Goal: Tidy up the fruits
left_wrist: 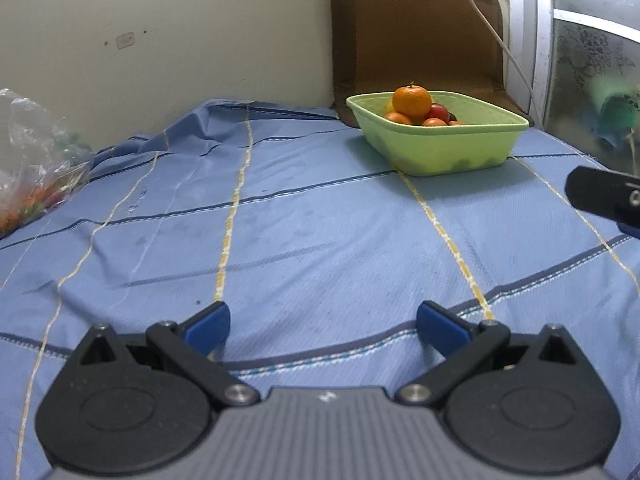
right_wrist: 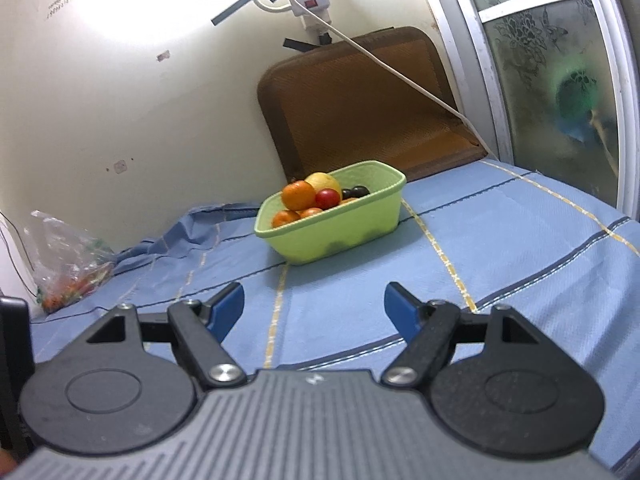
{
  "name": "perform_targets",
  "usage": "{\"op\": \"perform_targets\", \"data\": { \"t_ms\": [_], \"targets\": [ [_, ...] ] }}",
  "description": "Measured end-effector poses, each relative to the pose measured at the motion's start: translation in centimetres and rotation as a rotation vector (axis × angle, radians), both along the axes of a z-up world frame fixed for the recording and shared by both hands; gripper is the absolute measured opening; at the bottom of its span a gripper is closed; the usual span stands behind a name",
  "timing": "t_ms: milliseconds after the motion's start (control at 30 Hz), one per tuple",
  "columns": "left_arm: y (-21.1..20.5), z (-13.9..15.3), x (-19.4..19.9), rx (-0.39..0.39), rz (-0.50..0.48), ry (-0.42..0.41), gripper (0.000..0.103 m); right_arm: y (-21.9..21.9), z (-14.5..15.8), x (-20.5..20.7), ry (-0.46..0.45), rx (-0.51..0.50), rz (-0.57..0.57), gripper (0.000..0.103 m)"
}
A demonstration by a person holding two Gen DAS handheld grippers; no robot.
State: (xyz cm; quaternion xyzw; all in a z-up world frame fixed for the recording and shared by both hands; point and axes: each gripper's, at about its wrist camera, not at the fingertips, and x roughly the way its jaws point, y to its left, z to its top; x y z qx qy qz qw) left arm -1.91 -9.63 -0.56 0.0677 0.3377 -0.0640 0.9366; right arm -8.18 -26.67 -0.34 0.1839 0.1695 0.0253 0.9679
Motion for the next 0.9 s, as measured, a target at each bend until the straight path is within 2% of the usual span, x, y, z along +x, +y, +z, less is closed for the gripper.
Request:
{"op": "perform_targets", "data": {
  "t_ms": [233,633,900],
  "targets": [
    [0.8,1.1,-0.8,-0.027,0.020,-0.005,0.103,0.2,0.6,-0.9,-0.012,0.027,0.009,0.086],
    [1.8,1.7,-0.6,-0.057,0.065,0.008,0.103,0.9,0.9,-1.4,-0.029,0.031,0.017,0.090],
    [1.7,2.0,-0.8,-0.043,0.078,-0.038,0.103,0.8,0.8,-1.3,-0.026,0.041,0.011,0.090]
  ]
}}
